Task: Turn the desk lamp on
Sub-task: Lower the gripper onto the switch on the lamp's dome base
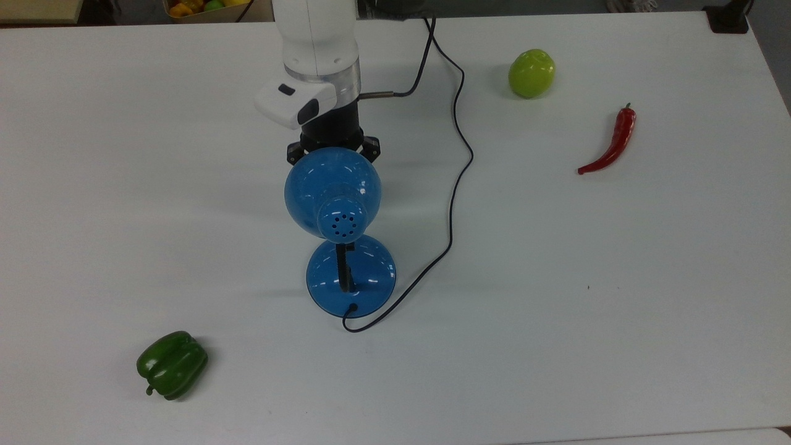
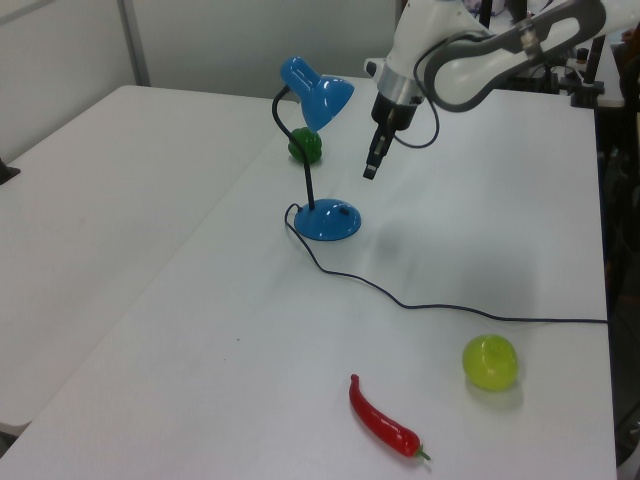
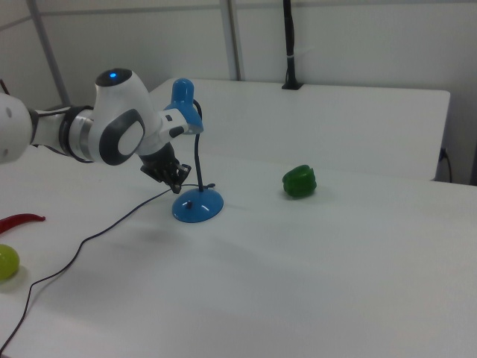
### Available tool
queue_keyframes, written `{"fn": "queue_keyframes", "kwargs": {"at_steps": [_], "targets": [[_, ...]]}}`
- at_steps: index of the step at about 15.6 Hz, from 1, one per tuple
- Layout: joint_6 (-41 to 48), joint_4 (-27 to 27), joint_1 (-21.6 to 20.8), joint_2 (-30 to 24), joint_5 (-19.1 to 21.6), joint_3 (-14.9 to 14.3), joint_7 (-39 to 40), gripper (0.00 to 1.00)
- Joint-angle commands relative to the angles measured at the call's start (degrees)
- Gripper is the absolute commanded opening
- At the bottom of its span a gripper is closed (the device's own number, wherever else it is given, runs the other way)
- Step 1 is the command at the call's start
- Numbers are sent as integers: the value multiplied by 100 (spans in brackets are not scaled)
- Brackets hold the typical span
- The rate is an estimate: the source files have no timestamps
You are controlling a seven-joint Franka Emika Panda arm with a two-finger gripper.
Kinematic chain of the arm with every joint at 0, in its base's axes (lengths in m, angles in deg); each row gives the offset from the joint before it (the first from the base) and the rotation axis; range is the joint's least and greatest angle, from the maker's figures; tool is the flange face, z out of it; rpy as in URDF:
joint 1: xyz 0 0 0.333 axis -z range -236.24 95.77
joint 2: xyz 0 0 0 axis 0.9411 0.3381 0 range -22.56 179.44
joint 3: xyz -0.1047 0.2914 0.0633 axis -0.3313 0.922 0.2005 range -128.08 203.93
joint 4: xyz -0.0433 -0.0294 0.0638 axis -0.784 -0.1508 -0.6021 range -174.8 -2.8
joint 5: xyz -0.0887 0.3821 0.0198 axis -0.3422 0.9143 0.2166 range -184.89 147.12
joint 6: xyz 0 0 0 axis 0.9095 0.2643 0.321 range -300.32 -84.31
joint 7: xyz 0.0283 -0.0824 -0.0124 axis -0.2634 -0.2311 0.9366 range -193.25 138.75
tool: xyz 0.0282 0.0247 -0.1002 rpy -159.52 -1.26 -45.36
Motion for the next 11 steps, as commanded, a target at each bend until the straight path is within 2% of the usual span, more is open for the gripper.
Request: {"fn": "queue_keyframes", "kwargs": {"at_steps": [1, 11], "targets": [[-613, -28, -95, 270, 89, -68, -90, 0], [-1572, -54, -174, 754, 80, -50, -283, 0]]}}
